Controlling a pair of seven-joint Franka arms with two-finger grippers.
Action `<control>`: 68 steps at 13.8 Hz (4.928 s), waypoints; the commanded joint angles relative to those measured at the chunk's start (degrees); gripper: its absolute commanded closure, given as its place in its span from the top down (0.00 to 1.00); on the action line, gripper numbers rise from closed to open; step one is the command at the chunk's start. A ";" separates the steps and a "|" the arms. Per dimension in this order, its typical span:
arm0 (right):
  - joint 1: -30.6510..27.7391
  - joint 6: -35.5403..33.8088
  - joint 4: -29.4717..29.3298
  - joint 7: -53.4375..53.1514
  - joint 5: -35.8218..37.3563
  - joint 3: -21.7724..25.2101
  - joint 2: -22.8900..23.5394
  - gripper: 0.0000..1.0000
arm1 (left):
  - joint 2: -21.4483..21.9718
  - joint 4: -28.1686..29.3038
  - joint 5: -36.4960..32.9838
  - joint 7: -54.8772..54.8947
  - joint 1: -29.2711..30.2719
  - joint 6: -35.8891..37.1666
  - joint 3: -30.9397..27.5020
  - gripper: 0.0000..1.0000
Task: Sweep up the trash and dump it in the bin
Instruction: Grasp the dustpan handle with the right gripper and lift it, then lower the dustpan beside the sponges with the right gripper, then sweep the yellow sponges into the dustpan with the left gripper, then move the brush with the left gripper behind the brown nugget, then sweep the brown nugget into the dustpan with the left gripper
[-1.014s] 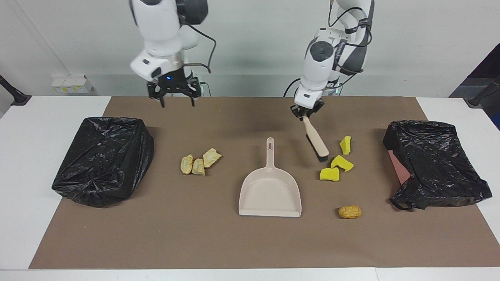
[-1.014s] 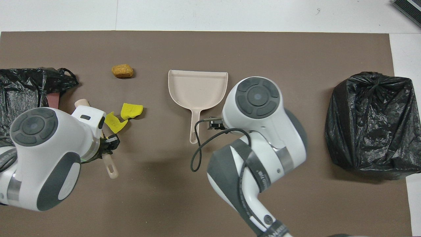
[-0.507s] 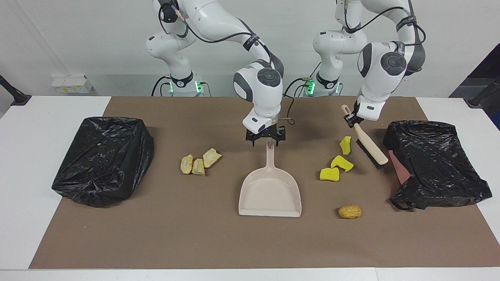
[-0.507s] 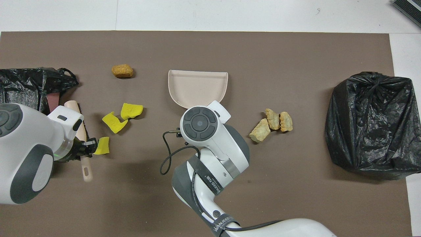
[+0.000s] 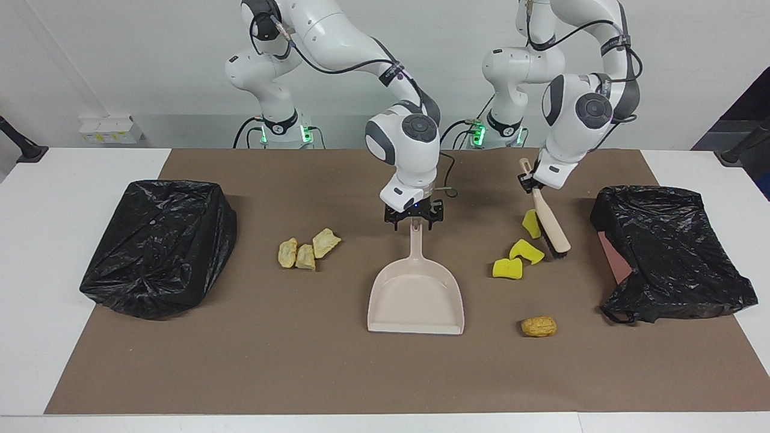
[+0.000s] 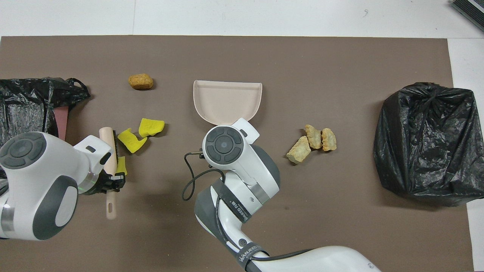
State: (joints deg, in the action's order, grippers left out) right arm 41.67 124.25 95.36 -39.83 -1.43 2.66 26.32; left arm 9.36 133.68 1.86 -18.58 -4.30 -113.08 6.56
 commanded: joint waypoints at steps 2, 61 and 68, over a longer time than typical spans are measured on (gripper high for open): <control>-1.16 0.47 -1.85 0.19 0.29 -0.20 0.58 0.43 | -1.71 0.71 4.82 6.25 -1.85 -5.83 -0.40 0.00; -5.46 -1.73 22.50 68.30 3.81 0.06 -18.41 0.00 | -30.80 -35.07 -8.54 33.30 6.32 -12.17 -0.58 0.00; -5.37 -1.73 22.67 67.43 3.81 0.06 -18.50 0.00 | -25.72 -25.59 -7.92 39.76 3.34 -6.37 0.21 0.00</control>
State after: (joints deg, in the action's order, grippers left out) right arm 36.40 122.59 117.35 30.07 1.54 2.92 8.48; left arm -20.46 103.27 -5.66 20.41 0.32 -120.84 6.98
